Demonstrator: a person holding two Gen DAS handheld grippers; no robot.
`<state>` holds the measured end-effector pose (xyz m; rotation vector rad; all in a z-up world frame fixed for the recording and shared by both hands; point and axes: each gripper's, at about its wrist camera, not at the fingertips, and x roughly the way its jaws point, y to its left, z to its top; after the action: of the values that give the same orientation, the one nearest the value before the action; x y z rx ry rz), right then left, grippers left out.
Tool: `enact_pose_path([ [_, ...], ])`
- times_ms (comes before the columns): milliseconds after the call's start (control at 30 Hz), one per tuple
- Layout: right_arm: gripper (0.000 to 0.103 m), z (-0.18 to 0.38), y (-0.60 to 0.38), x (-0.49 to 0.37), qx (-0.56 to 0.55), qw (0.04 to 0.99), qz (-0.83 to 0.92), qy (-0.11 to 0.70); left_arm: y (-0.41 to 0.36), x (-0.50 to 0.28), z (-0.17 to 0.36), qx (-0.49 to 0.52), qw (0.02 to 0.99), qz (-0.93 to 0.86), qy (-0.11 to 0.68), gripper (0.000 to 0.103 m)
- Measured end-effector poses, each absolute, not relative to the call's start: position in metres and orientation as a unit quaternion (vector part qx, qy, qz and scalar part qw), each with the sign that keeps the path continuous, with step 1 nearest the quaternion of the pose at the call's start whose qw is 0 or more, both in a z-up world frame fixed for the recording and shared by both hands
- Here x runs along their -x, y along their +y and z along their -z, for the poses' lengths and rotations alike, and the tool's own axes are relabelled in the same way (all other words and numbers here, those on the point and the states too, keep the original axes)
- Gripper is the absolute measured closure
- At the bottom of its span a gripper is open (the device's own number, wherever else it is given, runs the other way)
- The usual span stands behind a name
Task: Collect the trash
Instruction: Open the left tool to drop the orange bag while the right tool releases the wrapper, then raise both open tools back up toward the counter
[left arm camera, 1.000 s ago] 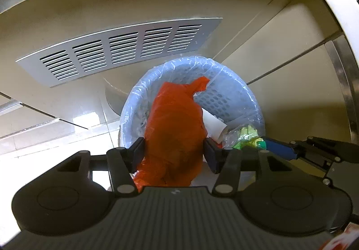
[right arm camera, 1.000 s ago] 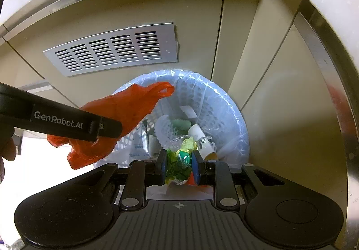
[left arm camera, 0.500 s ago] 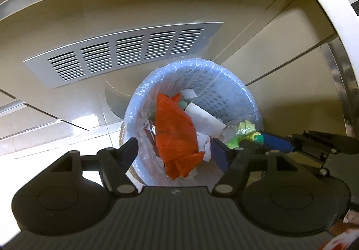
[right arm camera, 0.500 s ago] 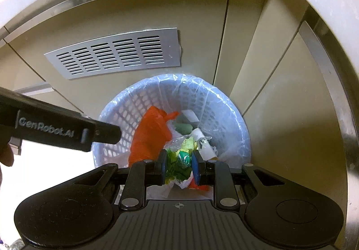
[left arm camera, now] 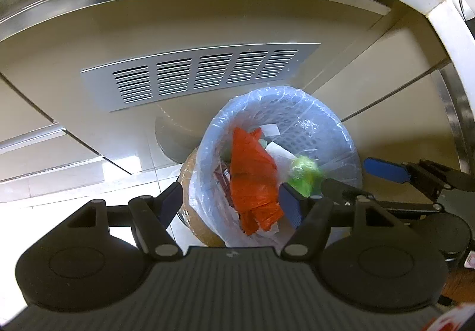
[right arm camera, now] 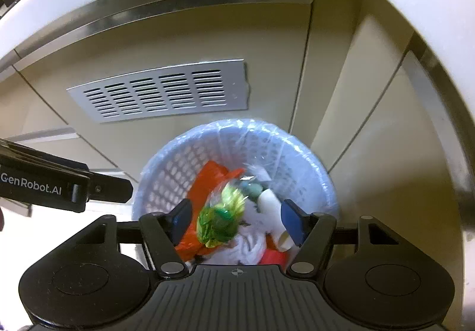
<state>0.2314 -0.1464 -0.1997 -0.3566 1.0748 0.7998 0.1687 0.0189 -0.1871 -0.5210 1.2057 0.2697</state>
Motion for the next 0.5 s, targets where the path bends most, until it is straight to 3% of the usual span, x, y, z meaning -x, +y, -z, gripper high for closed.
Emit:
enact_pose_path([
  [500, 0.037, 0.188, -0.144, -0.219, 0.175, 0.774, -0.367, 0.486, 0.029, -0.149, 0.165, 0.236, 0.803, -0.122, 0.534, 0.035],
])
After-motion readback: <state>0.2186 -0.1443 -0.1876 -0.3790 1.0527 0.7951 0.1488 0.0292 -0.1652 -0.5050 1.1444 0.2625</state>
